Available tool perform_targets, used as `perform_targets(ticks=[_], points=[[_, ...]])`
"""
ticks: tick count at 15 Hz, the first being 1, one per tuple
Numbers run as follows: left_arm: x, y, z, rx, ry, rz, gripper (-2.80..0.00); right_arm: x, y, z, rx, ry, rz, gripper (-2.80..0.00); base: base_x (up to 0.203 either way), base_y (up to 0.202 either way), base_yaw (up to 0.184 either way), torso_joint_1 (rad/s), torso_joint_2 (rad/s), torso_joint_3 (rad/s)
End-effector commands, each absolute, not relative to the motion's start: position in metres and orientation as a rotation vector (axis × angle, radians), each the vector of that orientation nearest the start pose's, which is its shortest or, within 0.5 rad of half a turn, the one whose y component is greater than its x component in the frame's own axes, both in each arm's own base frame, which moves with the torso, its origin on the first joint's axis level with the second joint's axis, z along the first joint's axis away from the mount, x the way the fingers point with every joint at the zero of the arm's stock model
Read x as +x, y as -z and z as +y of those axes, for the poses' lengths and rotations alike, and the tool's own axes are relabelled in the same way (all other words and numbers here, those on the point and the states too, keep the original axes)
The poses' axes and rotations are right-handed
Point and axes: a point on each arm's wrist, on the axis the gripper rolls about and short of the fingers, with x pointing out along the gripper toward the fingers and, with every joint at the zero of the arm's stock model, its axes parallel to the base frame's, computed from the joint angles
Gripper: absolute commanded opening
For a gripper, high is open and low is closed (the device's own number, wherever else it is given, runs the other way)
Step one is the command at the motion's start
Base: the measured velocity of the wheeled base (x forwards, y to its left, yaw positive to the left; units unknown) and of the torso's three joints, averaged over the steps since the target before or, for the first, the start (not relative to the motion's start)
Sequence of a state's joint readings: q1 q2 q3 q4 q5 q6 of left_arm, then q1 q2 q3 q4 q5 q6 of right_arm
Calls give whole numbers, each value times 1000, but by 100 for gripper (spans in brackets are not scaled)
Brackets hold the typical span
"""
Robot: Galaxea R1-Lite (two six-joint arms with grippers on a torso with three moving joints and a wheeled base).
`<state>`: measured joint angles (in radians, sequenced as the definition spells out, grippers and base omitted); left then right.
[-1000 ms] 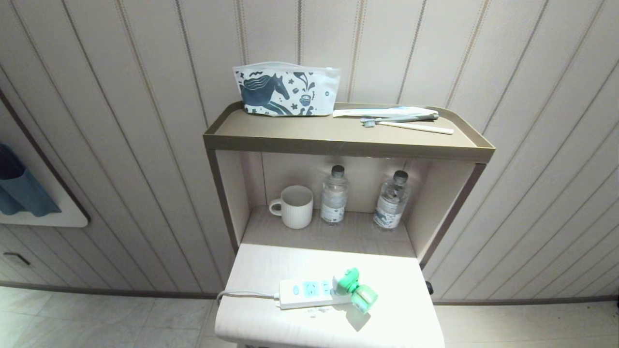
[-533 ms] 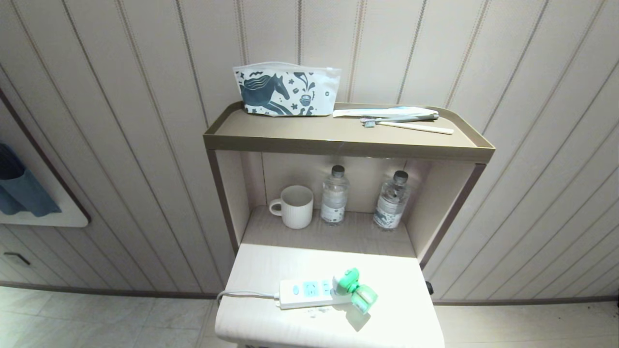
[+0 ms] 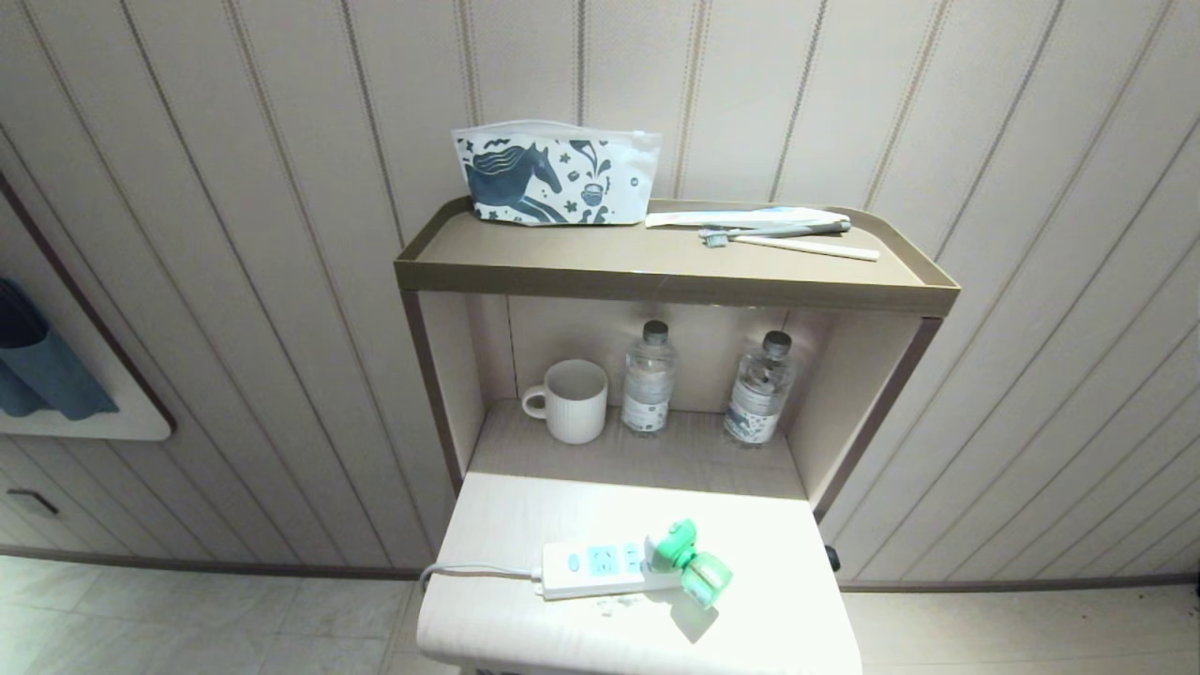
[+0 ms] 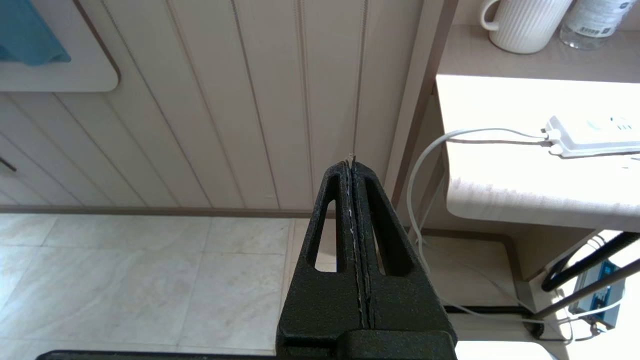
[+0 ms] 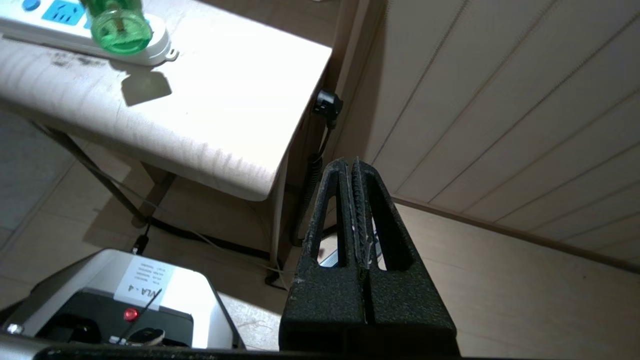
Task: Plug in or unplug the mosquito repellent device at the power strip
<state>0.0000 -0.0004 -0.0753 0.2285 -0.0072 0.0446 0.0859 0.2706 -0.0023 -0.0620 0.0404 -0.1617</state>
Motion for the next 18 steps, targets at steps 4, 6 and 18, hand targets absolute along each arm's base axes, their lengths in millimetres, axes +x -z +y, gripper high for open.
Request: perform_targets(ticks=[4,6,18], points=[[-30,-73,0,44,11,155,-280,-2,-78,0,-35,-108,283,-280,0,0,0,0,0,0],[-30,-73,0,44,11,155,-280,-2,-78,0,-48,-127,284,-280,0,0,0,0,0,0],[-30,-73,0,44,11,155,-280,-2,-78,0,-62,-189,279,-280,0,0,0,0,0,0]])
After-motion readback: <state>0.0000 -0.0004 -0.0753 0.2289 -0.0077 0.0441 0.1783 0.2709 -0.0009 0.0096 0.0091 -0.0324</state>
